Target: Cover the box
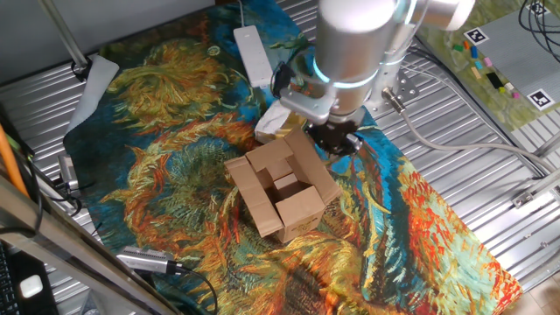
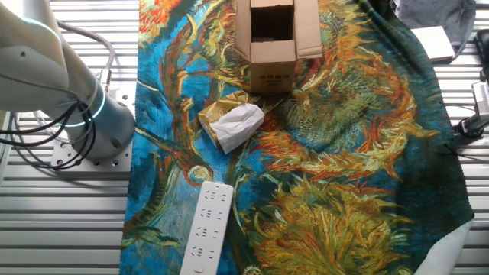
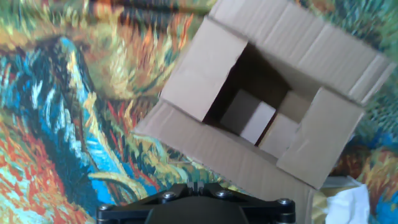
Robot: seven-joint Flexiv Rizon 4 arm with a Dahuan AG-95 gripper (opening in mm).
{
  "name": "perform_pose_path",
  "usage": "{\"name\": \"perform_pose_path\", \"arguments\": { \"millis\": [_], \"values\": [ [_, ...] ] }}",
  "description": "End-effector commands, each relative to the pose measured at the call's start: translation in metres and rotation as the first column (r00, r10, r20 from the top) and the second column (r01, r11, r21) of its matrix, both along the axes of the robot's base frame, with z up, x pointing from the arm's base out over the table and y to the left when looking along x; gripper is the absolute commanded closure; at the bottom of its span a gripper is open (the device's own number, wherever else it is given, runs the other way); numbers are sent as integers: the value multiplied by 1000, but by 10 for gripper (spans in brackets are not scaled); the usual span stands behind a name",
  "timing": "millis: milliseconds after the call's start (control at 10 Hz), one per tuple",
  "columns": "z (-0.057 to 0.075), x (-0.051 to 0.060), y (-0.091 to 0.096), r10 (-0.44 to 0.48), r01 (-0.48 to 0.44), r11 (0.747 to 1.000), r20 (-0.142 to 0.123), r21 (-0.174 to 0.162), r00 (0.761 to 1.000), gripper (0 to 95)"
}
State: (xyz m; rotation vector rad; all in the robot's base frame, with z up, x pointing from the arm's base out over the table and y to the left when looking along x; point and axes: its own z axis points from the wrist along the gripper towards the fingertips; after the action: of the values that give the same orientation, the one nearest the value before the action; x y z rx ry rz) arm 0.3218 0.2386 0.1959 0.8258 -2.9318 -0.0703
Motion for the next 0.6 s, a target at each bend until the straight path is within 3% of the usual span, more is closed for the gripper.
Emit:
{"name": "perform_pose_path", "arguments": {
  "millis": [100, 400, 600],
  "values": [
    [-10, -8, -1, 11, -11, 1000, -6, 17, 1000, 950],
    [-15, -17, -1, 16, -16, 1000, -8, 9, 1000, 950],
    [-17, -12, 0, 11, -11, 1000, -2, 6, 1000, 950]
  ]
}}
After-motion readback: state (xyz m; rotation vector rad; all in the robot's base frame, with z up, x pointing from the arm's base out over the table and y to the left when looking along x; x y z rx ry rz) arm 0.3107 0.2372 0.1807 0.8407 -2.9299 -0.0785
